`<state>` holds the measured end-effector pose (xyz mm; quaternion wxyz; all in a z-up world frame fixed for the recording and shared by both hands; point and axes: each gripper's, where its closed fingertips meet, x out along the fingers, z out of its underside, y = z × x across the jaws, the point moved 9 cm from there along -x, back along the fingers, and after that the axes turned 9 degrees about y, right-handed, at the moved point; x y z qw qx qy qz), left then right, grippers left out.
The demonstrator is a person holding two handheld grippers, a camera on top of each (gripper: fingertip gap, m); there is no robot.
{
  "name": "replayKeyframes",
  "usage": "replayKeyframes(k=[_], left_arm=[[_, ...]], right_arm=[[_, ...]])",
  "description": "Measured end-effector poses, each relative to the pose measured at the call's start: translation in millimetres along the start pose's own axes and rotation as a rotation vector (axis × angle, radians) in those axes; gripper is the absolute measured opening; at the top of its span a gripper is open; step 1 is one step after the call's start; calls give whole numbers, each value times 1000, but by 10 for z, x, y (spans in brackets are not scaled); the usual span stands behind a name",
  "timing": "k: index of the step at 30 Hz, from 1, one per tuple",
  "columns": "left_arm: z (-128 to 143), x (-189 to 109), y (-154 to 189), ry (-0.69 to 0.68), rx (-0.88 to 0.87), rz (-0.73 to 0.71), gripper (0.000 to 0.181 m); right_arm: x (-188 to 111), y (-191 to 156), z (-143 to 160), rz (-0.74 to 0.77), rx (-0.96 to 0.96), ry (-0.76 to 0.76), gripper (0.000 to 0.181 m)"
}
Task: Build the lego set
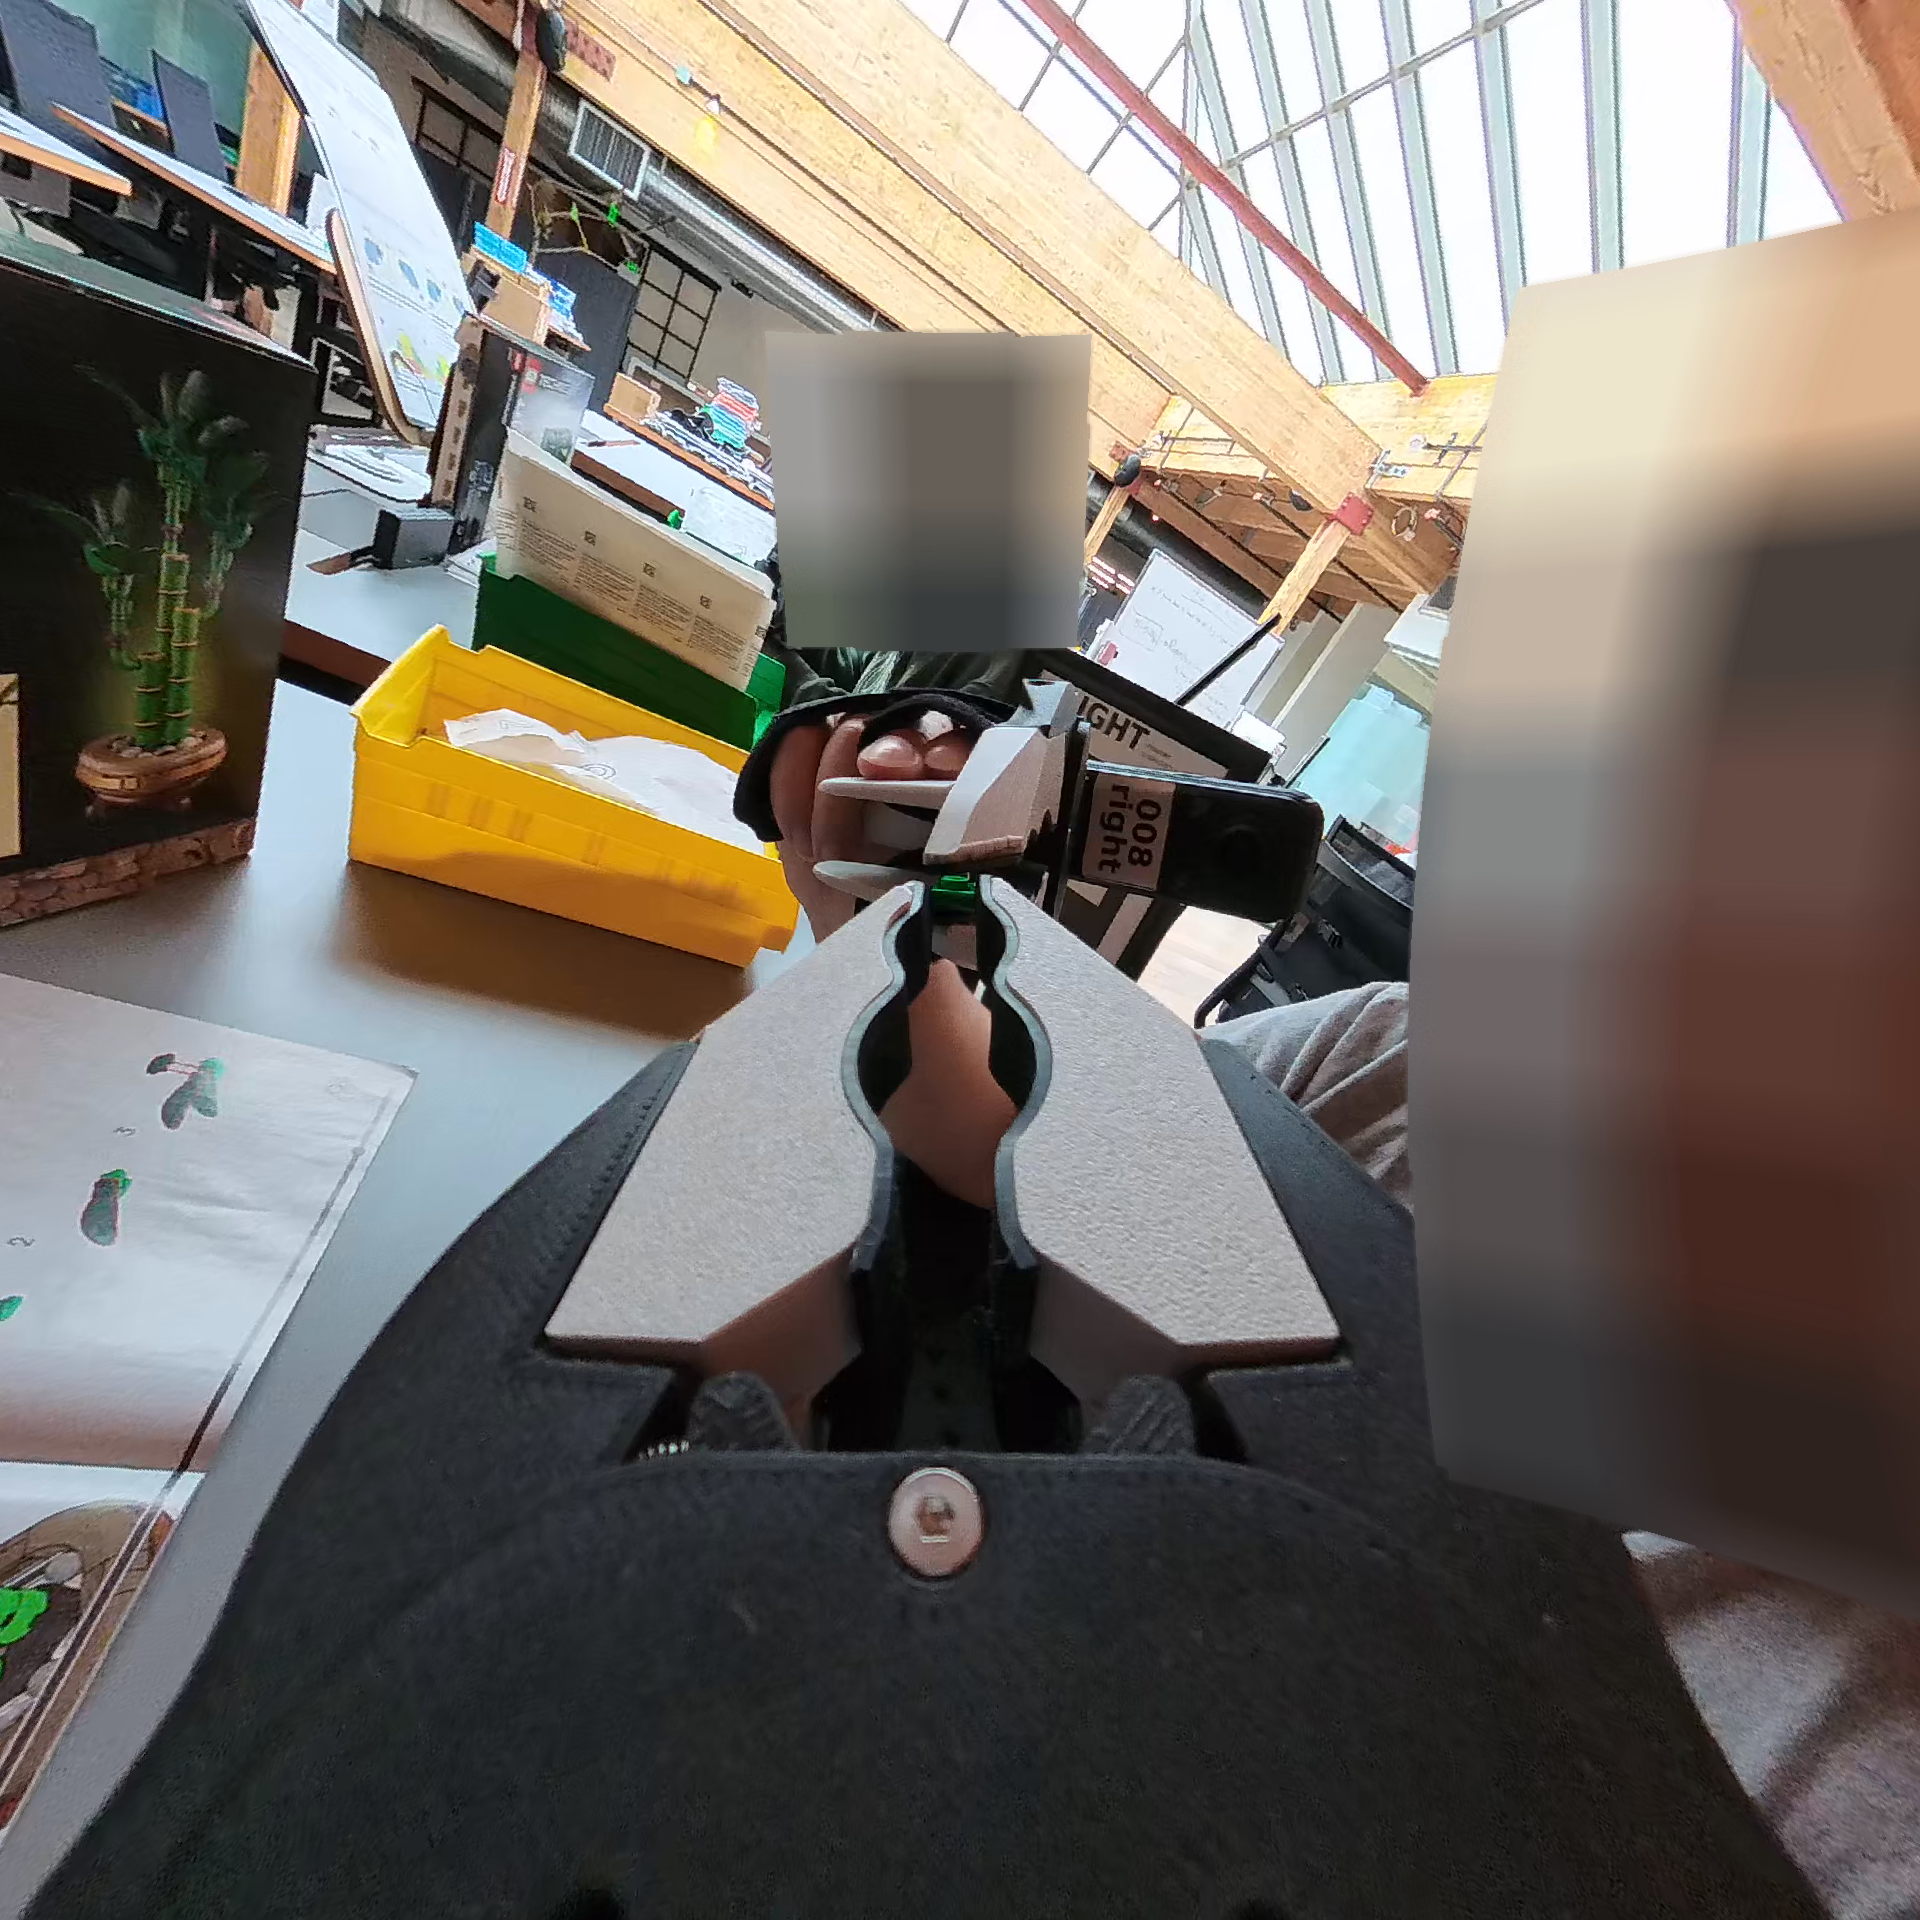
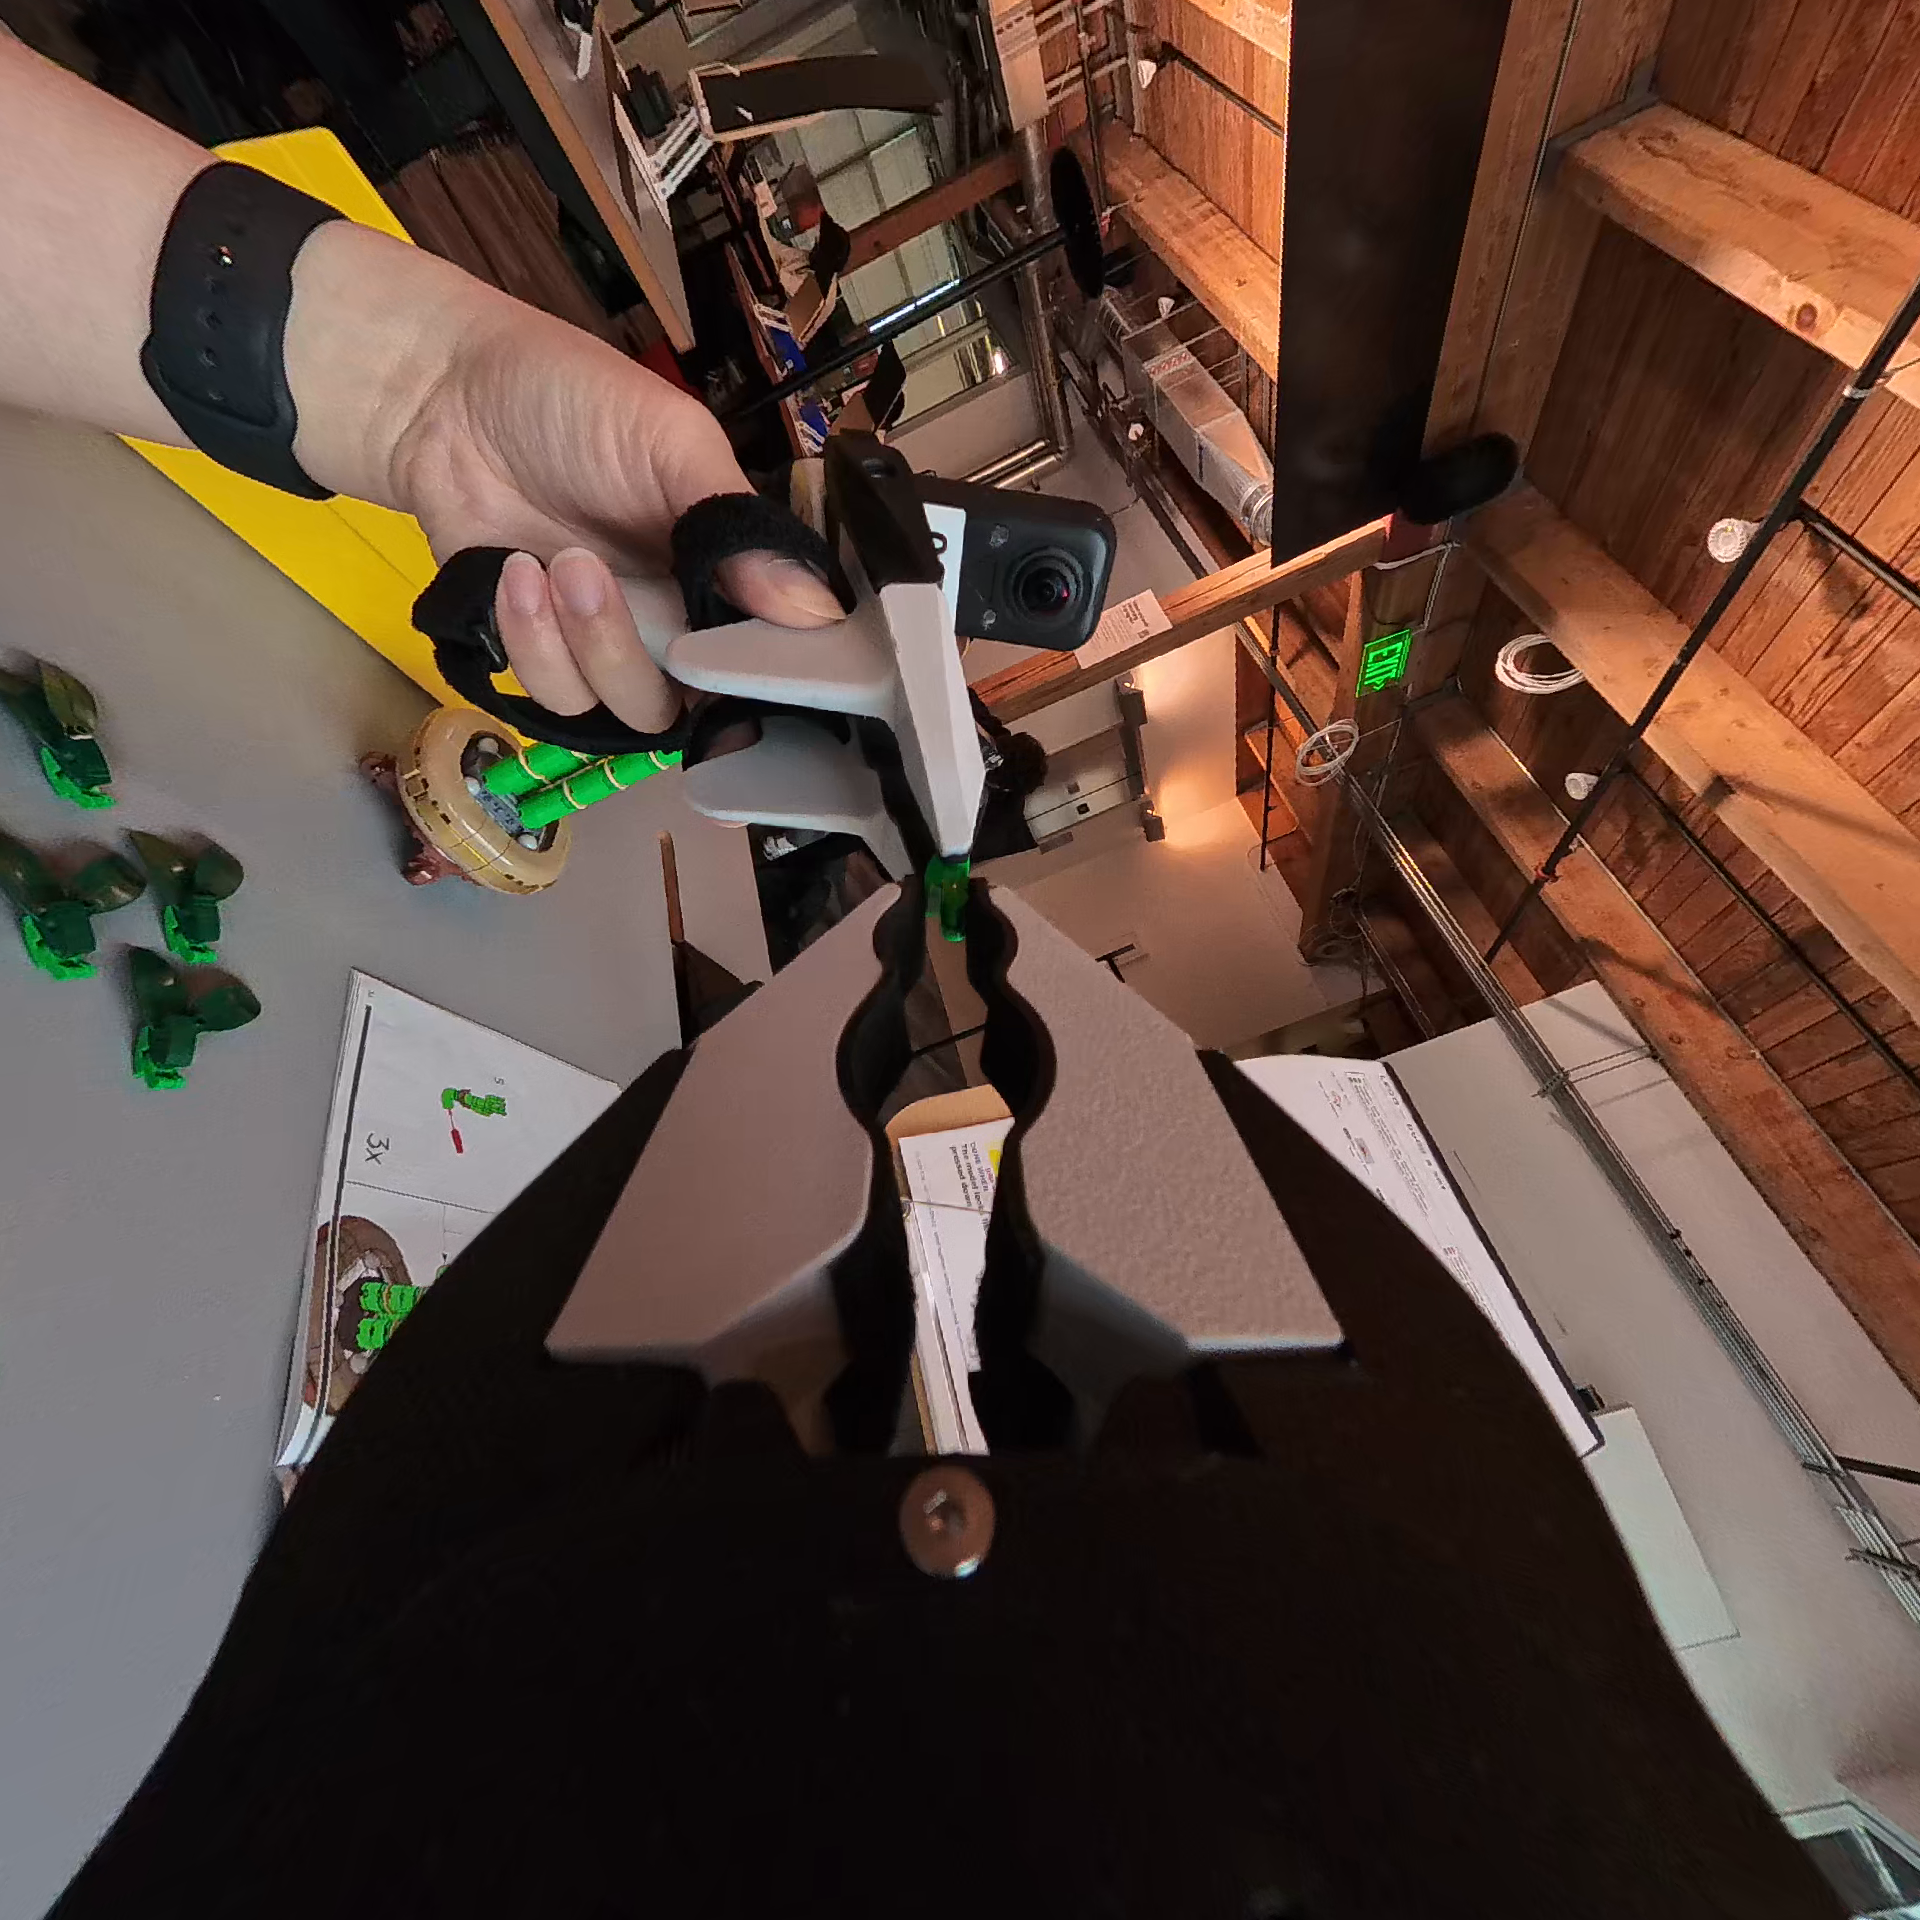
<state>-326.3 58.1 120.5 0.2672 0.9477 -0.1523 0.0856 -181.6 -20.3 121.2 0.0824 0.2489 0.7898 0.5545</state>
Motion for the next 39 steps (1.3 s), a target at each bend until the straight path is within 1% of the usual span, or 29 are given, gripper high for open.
replayKeyframes(k=[1,6,8,11,14,19,21,29,32,35,39], left_arm=[[2,1,-10,1,0,-2,6],[8,-5,-35,-11,18,-10,10],[4,-22,-31,-27,49,-41,20],[-1,-41,-17,-31,89,-60,10],[0,-31,1,-27,74,-24,3],[31,3,-14,-51,75,-24,3],[30,1,-17,-52,86,-29,0],[-40,-87,-34,3,76,-46,0],[-49,-113,-64,11,72,-74,0],[-44,-108,-75,12,59,-74,0],[-21,-87,-111,-5,62,-107,6]], right_arm=[[-1,1,8,-4,3,-5,5],[-5,-1,43,-28,9,-19,5],[-19,14,42,-33,23,-11,5],[-53,43,51,-38,29,-8,6],[-79,45,63,-64,45,12,6],[-90,33,111,-90,68,17,6],[-95,33,125,-99,79,19,6],[-104,34,200,-97,70,5,6],[-110,37,236,-92,60,-8,6],[-115,40,265,-86,58,-14,6],[-126,49,281,-80,63,-11,6]])
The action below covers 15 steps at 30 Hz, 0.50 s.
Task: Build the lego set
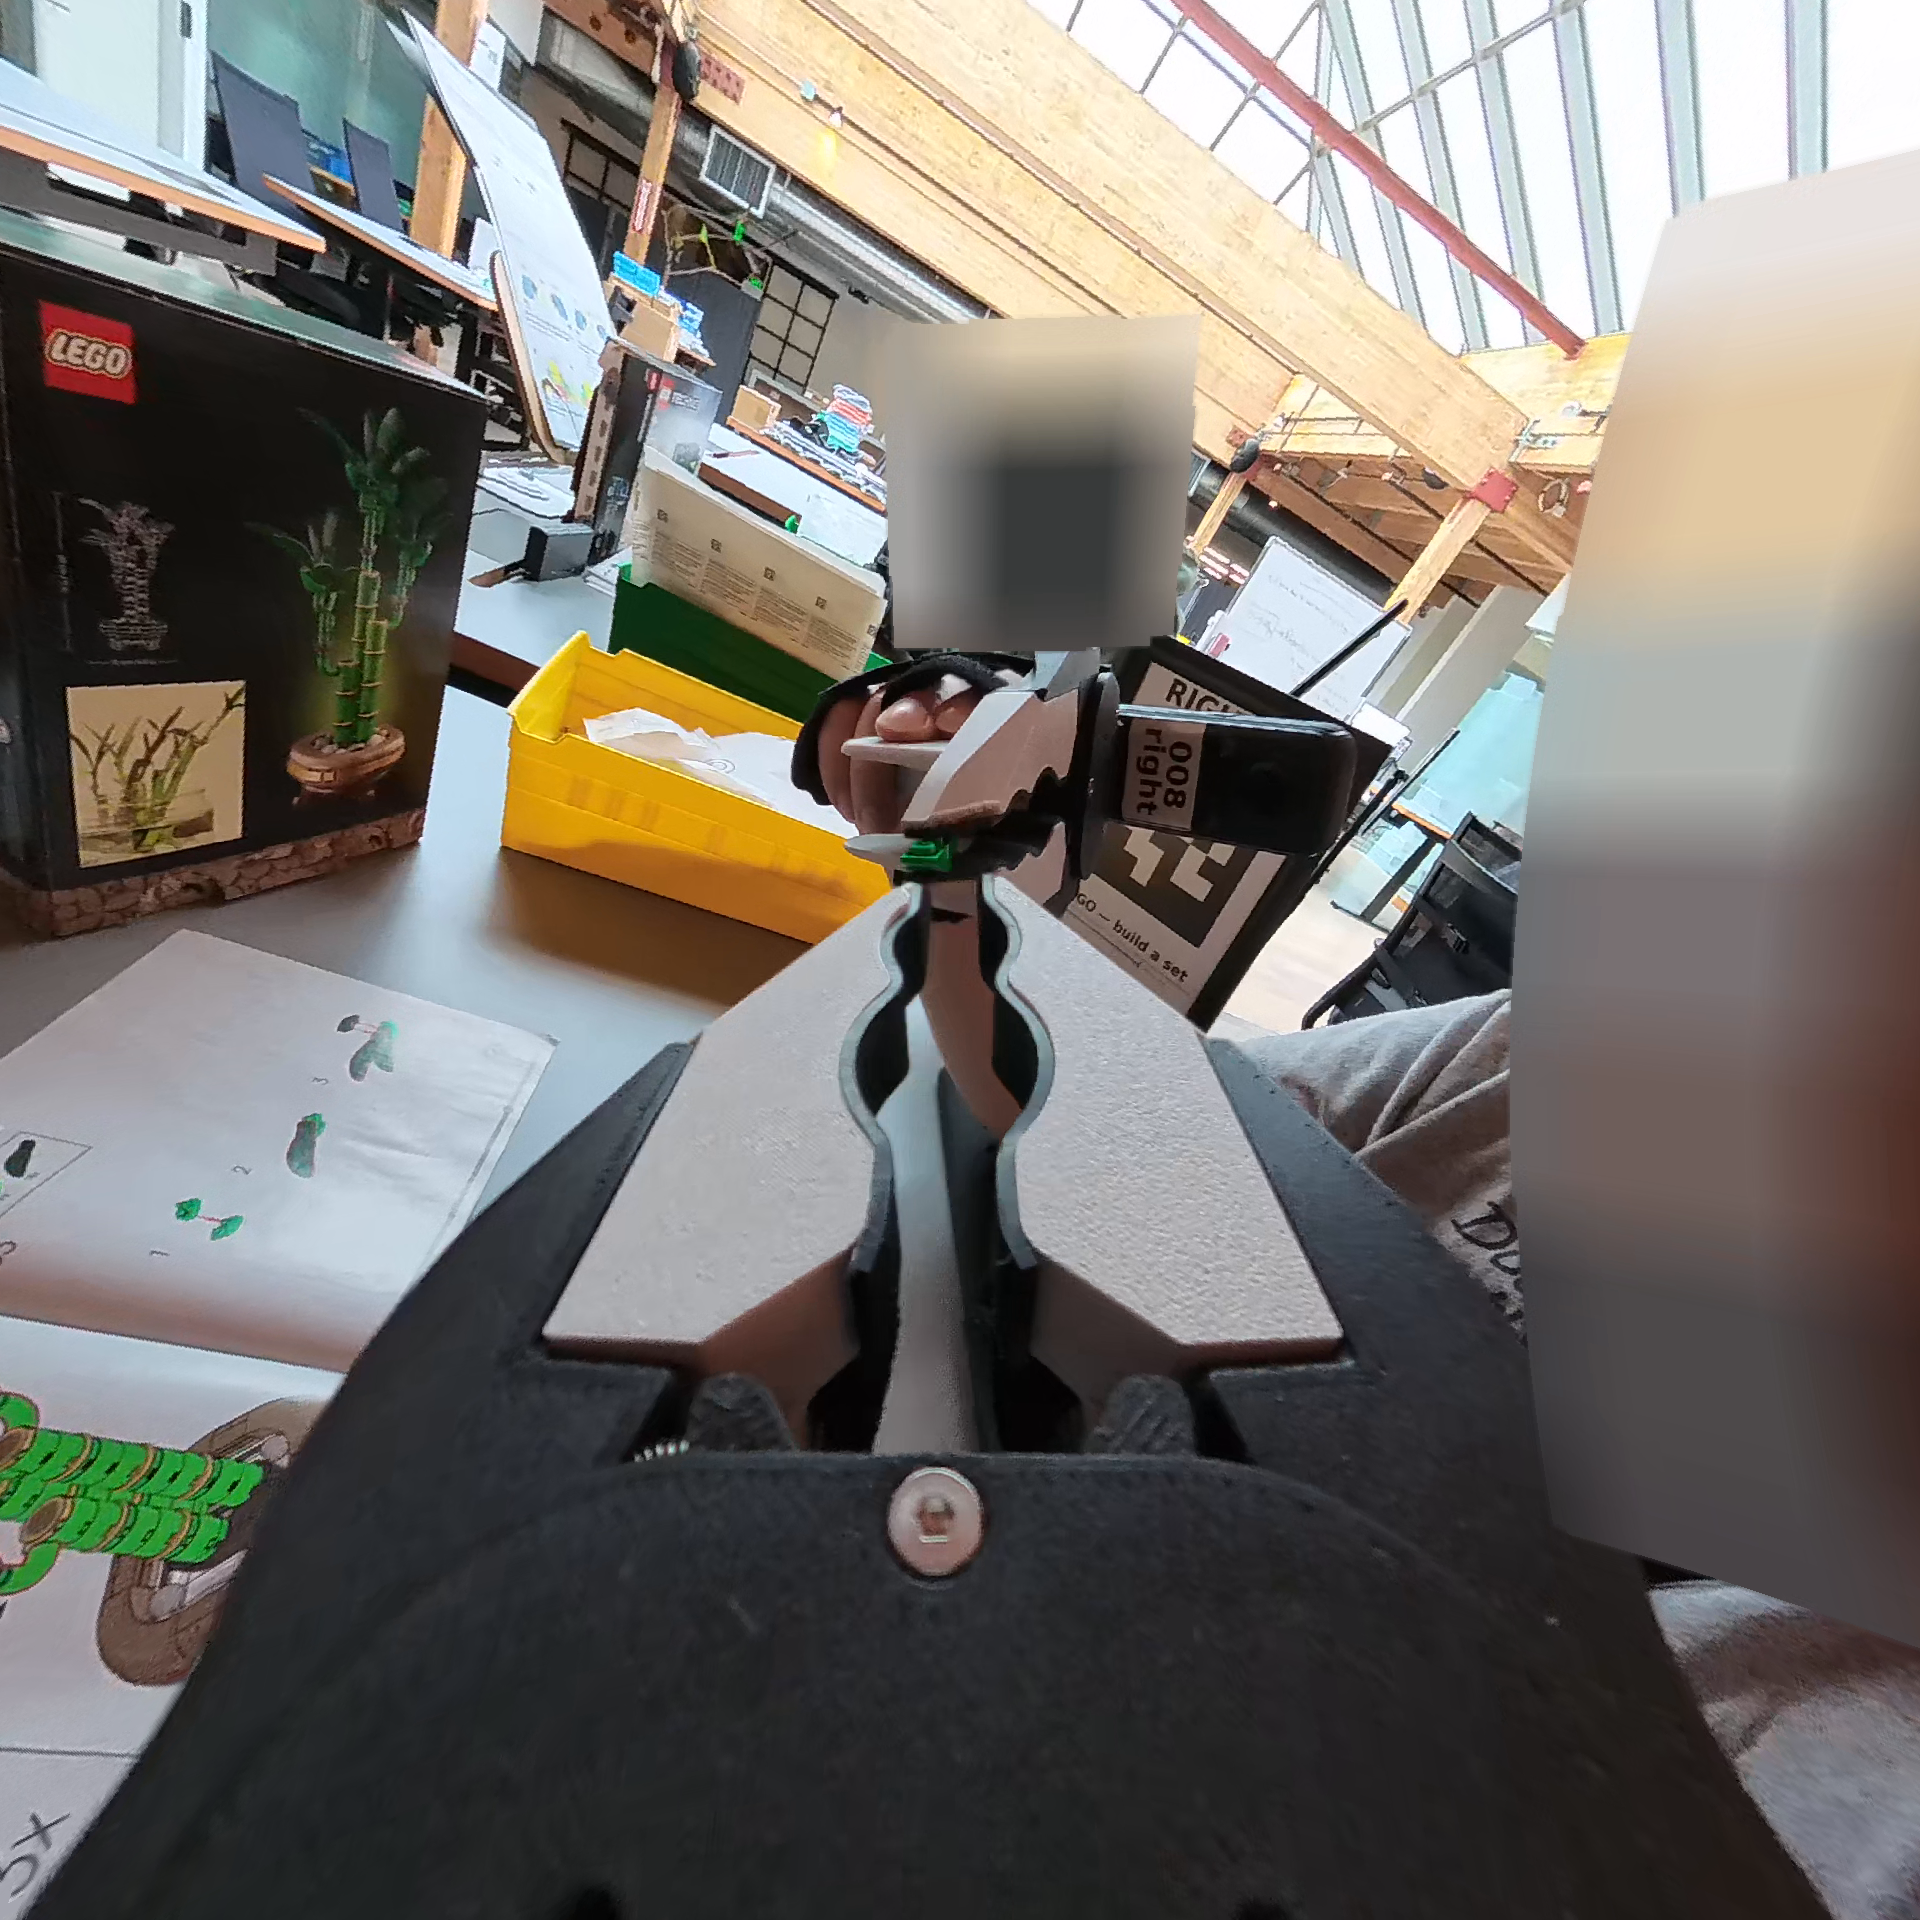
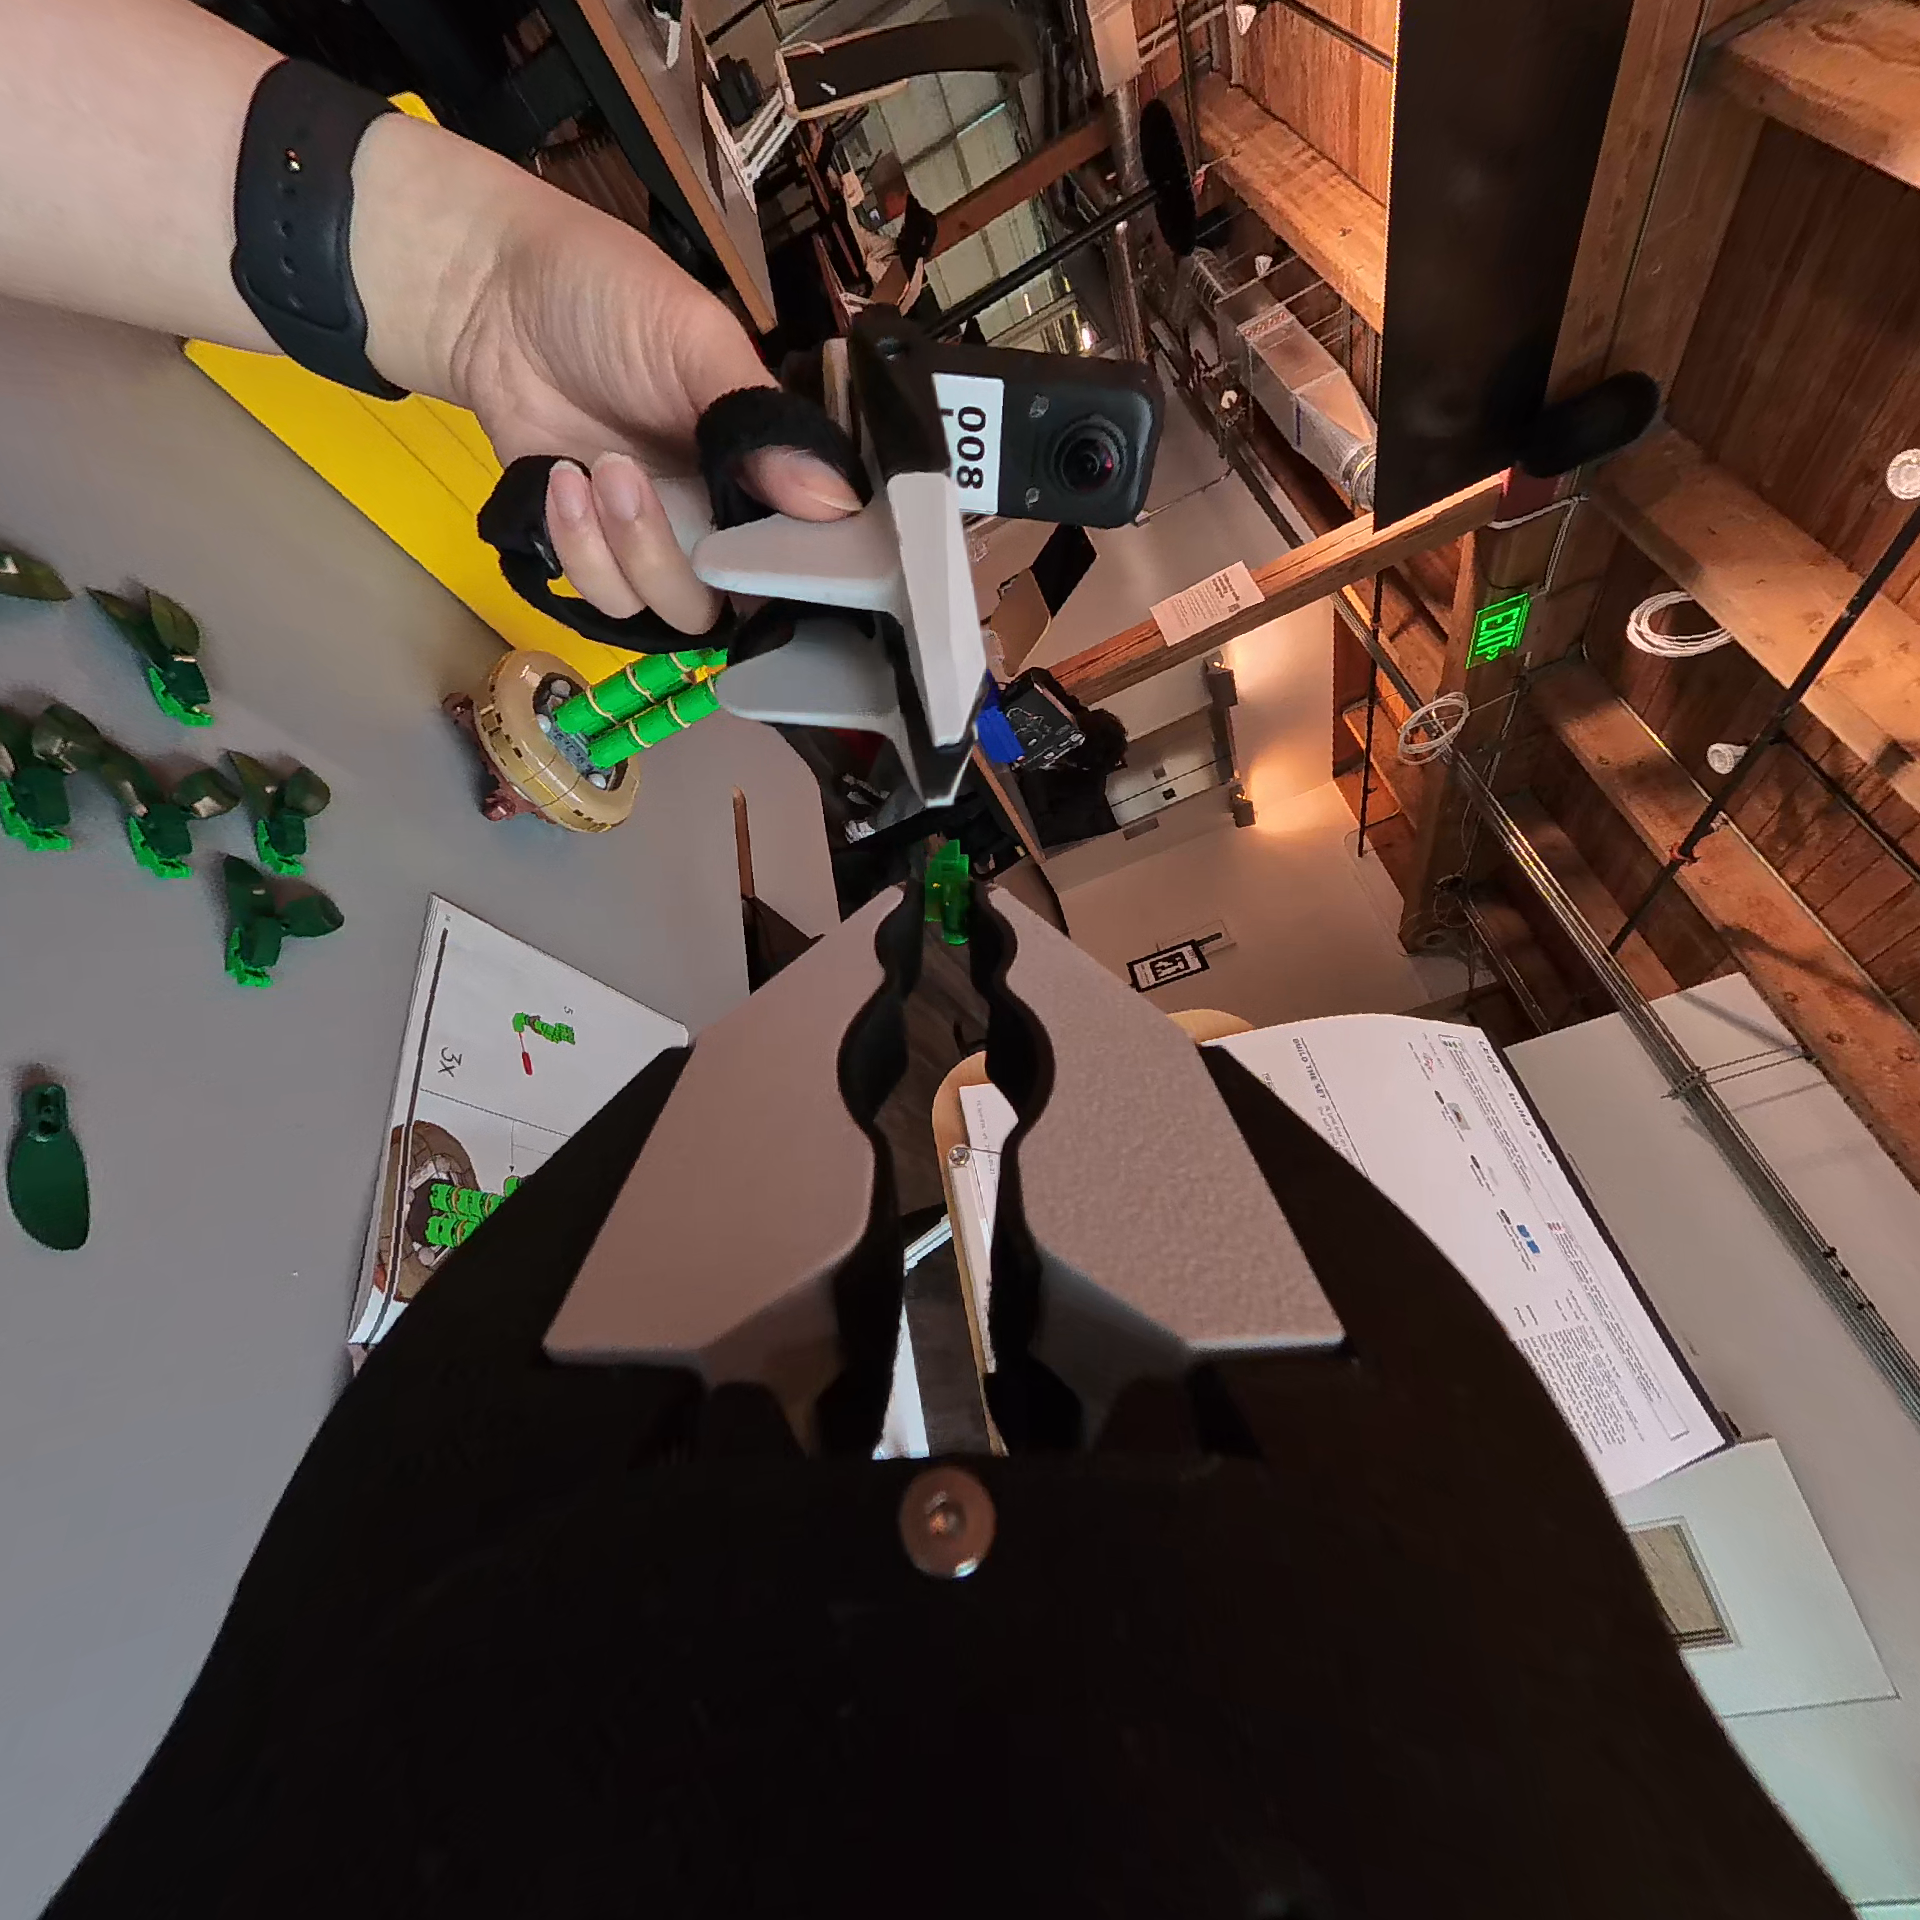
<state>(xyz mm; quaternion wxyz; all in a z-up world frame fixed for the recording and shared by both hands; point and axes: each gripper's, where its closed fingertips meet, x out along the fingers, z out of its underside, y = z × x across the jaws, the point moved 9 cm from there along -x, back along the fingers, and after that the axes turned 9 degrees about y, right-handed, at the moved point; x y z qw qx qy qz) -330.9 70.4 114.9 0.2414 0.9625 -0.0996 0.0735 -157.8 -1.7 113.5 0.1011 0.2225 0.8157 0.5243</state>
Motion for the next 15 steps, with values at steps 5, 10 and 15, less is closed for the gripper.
replayKeyframes(k=[5,10,15], left_arm=[[1,5,-31,10,-5,-28,17],[-14,-17,-67,30,1,-76,30],[-21,-23,-68,35,-2,-77,30]], right_arm=[[-17,14,4,3,1,1,6],[-30,19,12,-8,8,-7,6],[-44,18,-13,-31,22,3,6]])
